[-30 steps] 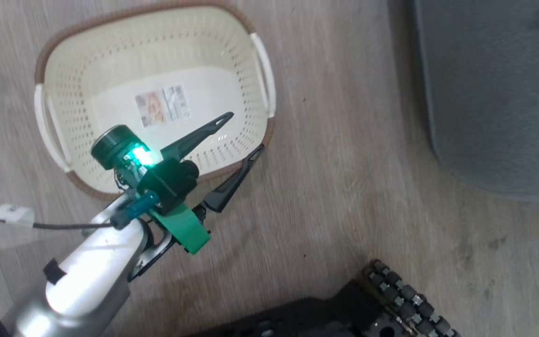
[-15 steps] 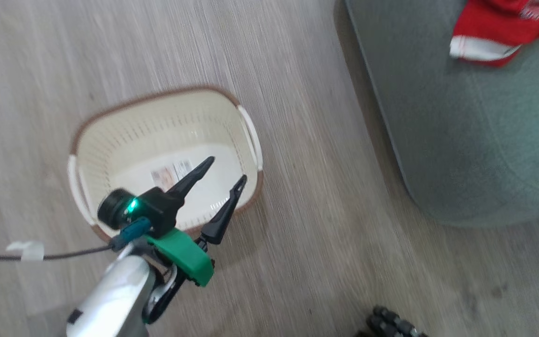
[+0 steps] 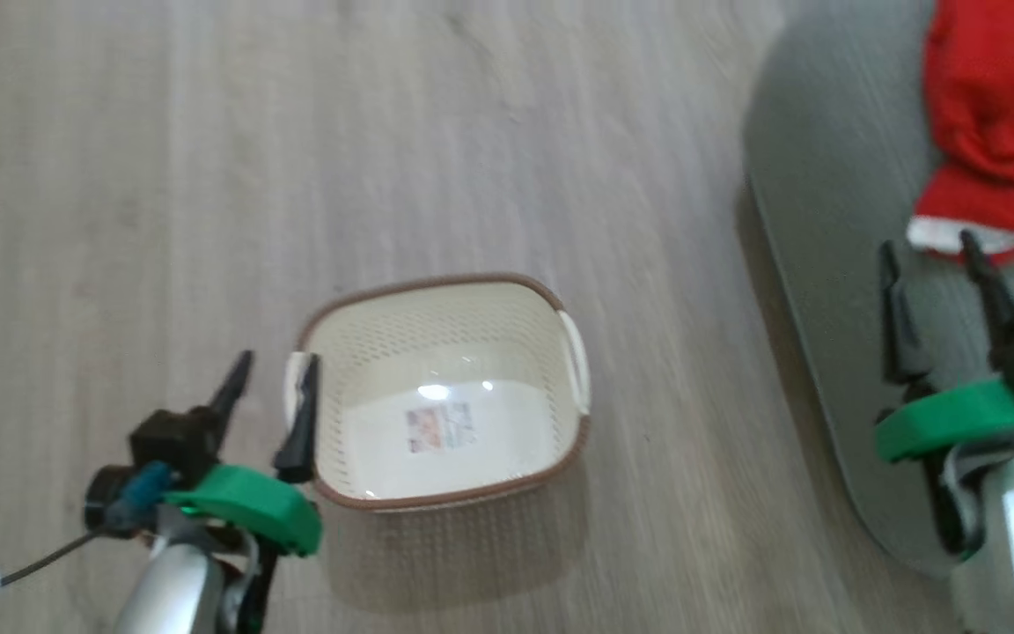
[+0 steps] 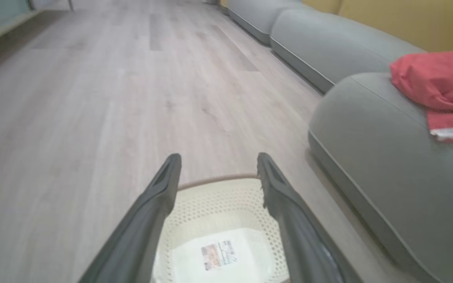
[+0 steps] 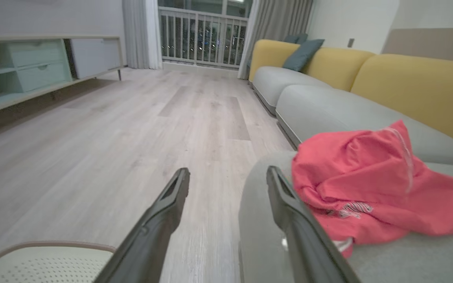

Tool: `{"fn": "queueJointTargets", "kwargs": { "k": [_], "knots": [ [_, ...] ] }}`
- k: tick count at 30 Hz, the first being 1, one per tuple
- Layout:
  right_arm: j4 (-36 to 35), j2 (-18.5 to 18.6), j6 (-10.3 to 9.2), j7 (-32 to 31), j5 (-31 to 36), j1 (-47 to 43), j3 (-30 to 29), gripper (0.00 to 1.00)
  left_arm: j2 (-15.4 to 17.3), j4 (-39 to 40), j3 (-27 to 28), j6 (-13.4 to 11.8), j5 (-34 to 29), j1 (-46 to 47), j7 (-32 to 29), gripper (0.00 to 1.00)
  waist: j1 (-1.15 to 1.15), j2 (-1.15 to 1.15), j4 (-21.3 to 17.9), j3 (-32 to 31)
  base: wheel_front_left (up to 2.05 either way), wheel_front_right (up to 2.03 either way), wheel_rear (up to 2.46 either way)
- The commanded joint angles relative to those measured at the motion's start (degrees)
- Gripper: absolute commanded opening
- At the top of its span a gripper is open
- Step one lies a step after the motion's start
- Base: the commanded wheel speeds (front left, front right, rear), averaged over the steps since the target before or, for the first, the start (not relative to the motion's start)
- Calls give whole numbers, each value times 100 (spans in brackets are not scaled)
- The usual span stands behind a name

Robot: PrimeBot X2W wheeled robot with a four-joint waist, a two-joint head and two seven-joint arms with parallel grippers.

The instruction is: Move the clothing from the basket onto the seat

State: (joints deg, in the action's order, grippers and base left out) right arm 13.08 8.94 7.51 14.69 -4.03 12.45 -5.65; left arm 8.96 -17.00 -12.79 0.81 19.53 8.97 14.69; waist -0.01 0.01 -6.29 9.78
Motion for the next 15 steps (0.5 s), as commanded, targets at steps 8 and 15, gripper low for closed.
{"fn": "queueJointTargets", "kwargs": {
  "k": [8, 15],
  "knots": [
    [-88, -302, -2, 30, 216, -334, 244, 100, -209, -126, 1068, -7, -290, -185, 30, 100, 1, -1, 550, -578, 0, 0, 0],
    [342, -494, -2, 30, 383, -517, 99, 100, -419, -214, 1387, 196, -539, -294, 30, 100, 1, -1, 640, -683, 0, 0, 0]
  ]
}}
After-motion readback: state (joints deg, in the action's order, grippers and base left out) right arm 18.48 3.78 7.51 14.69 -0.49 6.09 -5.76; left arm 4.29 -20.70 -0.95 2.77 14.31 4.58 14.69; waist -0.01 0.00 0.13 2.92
